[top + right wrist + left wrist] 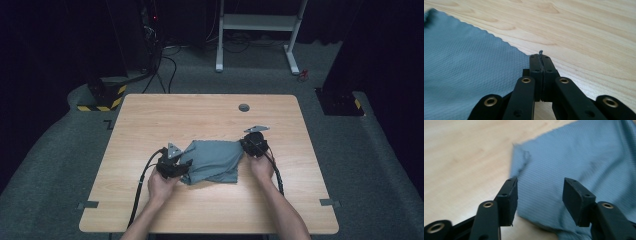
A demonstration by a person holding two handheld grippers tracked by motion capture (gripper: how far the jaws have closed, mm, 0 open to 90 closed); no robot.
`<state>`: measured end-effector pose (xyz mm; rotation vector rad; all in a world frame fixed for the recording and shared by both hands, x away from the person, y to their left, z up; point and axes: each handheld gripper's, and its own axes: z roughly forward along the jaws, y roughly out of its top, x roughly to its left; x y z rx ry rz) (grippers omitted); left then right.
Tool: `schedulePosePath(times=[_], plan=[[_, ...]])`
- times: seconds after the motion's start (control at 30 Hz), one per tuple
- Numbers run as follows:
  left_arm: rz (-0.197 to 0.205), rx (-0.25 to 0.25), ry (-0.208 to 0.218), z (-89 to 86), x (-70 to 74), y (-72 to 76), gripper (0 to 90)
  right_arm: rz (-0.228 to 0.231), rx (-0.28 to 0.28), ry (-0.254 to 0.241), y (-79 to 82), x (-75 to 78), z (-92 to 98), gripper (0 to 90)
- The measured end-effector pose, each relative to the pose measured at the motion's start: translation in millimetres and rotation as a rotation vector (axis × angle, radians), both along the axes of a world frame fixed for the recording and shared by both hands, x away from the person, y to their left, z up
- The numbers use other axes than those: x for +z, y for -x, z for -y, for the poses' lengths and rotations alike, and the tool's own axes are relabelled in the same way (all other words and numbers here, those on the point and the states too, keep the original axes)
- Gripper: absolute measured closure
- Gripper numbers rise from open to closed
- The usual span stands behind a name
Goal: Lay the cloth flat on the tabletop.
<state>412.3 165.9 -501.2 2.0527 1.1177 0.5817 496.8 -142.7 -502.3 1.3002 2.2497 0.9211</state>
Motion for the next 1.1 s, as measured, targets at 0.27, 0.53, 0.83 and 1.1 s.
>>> schedulePosePath(times=[0.27,0.53,0.83,1.1], plan=[[-0.041,0.001,-0.099,6.3,0.5,-30.4,55.3,0.018,-0.012,-0.029,5.1,2.1,2.3,74.5],[-0.077,0.054,-0.14,17.2,-9.3,-59.3,70.8,0.1,0.177,-0.062,62.7,8.0,-6.0,72.7],[-0.129,0.204,-0.078,-9.5,-4.4,-75.5,60.1,0.024,0.283,-0.111,108.0,-9.0,0.6,66.4],[-0.111,-0.057,0.033,-8.0,19.4,-0.2,53.4,0.031,0.302,-0.146,122.6,-11.2,10.4,62.3]])
